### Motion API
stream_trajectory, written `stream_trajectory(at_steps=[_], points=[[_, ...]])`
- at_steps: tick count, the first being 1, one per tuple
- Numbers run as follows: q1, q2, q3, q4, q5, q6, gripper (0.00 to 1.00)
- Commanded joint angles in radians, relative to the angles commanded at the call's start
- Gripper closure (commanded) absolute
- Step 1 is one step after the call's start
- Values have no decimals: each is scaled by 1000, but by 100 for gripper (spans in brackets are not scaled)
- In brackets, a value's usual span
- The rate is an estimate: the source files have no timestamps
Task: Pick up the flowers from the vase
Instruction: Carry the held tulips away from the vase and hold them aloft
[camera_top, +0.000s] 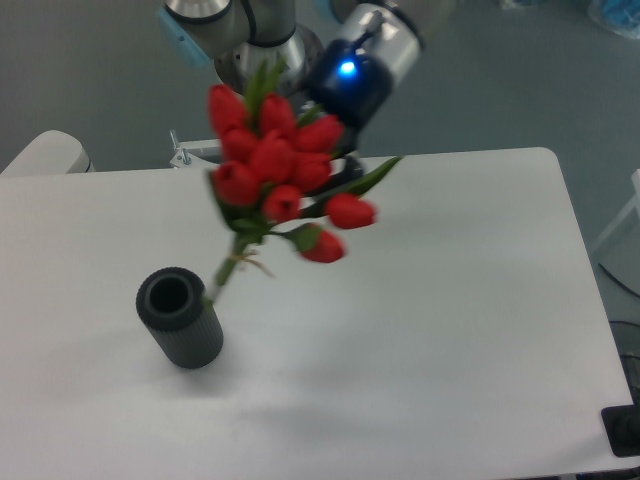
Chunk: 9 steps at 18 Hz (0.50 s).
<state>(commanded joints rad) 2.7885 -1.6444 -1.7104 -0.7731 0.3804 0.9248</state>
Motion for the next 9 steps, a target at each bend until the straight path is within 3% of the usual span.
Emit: stream_trajectory(at_steps=[5,9], points=[[60,-107,89,-2,5,46,74],[97,-160,89,-5,8,205,74]])
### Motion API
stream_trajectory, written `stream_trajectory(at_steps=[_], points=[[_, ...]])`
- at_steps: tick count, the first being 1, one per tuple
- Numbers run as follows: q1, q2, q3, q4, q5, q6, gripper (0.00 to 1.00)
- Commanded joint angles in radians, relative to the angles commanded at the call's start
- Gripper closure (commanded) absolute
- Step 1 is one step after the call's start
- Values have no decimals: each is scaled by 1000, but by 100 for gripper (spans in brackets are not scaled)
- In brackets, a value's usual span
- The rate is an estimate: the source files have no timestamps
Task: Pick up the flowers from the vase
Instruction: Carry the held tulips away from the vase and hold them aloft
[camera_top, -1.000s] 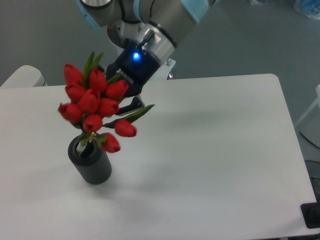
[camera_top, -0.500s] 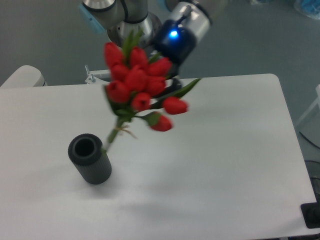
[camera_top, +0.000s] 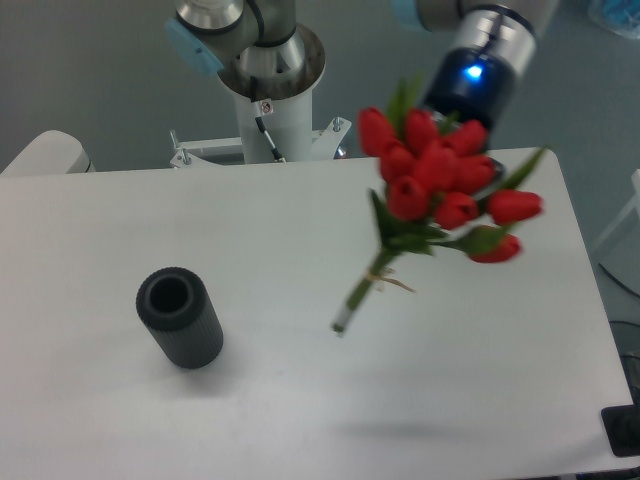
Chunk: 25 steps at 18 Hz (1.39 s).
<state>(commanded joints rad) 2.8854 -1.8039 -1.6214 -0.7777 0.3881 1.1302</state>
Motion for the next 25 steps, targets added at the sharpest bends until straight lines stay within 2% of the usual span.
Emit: stream_trajectory(at_steps=[2,6,9,18,22,25], points=[[3,-23,6,-2,18,32,74],[11,-41,21,-2,182,140,74],[11,-71,46,-3,206,152,74],[-20,-66,29,-3,291,184,74],[-58,-65,38,-5,377,192,74],[-60,-65,32,-5,380,216,74]])
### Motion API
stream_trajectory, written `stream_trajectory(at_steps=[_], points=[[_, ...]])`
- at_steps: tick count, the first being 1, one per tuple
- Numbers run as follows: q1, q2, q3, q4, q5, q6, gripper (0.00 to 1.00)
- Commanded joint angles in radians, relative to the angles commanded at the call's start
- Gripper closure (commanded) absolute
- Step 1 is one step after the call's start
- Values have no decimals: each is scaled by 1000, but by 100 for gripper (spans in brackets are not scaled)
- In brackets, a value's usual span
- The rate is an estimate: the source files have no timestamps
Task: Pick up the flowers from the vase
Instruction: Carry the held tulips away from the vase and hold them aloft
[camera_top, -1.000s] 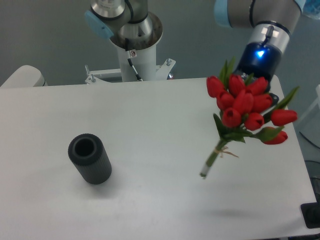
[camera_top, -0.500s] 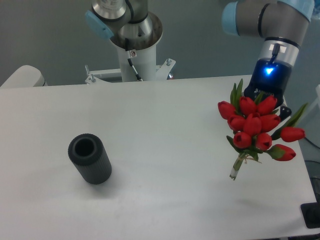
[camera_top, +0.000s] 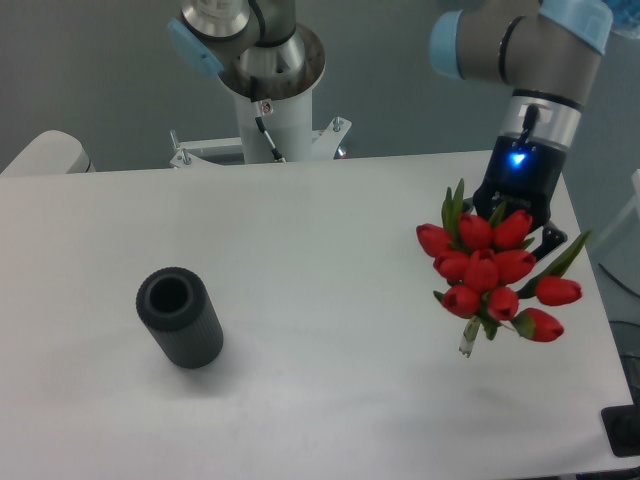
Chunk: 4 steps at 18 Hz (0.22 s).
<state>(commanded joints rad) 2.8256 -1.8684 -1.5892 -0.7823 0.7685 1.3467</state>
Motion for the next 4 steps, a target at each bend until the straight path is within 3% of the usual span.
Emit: stream_trajectory(at_steps=[4], points=[[0,2,0,-2,11,2,74]])
